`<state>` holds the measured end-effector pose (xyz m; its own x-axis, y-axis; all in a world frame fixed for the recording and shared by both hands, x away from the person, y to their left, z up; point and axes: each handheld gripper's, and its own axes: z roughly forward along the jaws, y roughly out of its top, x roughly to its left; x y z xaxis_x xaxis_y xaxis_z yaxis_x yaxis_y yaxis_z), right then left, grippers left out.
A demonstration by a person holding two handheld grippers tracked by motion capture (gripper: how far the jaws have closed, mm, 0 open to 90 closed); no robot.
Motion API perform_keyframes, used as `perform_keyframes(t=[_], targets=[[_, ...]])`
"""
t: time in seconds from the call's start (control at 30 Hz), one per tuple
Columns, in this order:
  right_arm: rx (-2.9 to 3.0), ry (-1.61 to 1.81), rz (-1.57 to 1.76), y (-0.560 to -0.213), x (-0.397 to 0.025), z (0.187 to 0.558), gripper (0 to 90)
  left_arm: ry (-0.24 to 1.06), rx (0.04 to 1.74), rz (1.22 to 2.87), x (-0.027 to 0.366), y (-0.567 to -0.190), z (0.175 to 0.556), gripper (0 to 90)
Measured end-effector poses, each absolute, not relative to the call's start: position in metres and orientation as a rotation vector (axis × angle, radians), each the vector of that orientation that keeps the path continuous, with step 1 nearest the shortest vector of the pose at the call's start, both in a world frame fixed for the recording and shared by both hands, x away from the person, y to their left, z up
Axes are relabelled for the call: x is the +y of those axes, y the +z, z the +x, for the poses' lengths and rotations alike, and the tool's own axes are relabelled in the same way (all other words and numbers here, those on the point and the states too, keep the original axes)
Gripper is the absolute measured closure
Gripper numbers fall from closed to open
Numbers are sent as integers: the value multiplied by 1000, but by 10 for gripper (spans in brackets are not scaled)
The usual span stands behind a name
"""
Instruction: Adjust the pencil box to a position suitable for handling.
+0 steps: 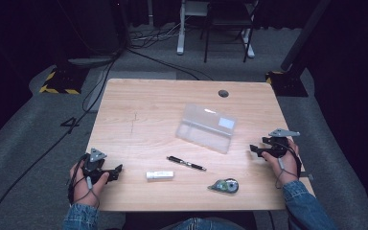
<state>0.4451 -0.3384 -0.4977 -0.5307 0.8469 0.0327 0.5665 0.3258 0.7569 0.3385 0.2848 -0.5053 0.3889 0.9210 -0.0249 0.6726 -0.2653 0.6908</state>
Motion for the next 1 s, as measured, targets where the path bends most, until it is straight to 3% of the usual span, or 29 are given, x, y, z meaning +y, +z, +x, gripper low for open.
perform_keyframes(t=[0.5, 1.0], targets=[[2309, 1173, 1171, -485, -283, 441, 218, 516, 1361, 2029, 285, -505, 338, 132], [2329, 1182, 1174, -488, -256, 453, 217, 516, 1360, 2031, 285, -505, 338, 131]])
